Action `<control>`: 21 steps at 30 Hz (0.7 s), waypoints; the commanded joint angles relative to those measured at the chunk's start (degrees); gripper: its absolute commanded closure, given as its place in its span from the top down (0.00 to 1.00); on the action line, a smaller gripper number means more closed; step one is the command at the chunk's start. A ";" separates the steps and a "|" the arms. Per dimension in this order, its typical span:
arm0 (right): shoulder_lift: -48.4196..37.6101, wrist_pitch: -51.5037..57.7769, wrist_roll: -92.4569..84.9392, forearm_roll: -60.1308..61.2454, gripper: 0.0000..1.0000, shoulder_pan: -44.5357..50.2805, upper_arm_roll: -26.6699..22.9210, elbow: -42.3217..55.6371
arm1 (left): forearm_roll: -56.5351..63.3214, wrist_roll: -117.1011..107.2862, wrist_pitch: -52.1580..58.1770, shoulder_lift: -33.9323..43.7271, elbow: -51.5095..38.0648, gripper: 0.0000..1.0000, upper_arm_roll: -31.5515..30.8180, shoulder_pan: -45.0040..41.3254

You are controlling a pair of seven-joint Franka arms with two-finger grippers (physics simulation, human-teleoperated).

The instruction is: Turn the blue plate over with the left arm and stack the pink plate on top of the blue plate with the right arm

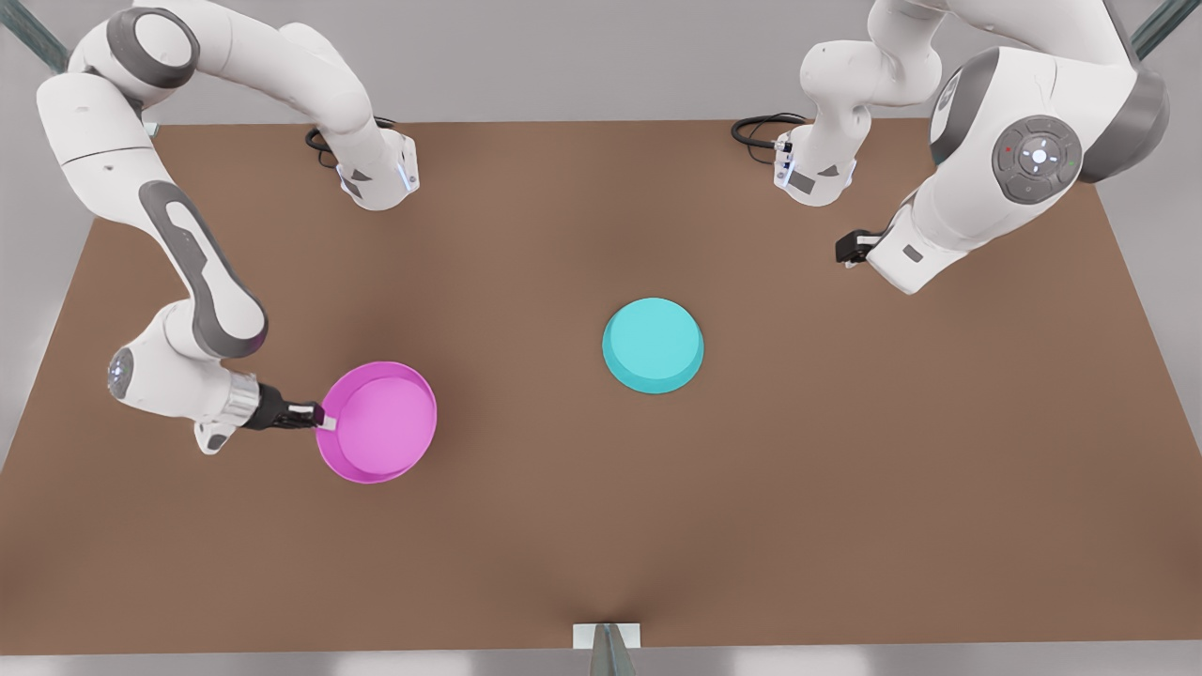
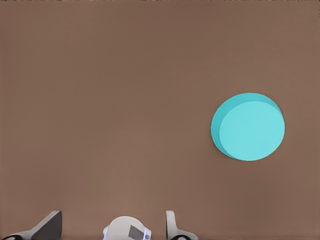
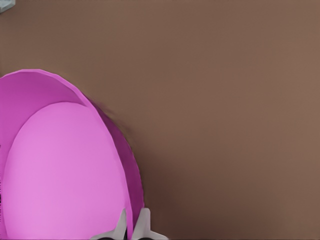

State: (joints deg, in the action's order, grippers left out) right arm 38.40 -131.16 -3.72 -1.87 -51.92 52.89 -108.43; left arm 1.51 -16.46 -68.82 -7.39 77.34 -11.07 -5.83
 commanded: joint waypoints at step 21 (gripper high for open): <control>-13.00 -0.85 11.01 48.98 0.21 97.09 -66.33 6.83 | -0.55 0.20 0.44 0.00 -0.35 1.00 0.00 0.90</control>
State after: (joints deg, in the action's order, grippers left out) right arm 25.40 -132.01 7.86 48.60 48.85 -16.35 -101.59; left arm 0.87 -16.31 -68.38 -7.39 76.99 -11.07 -4.95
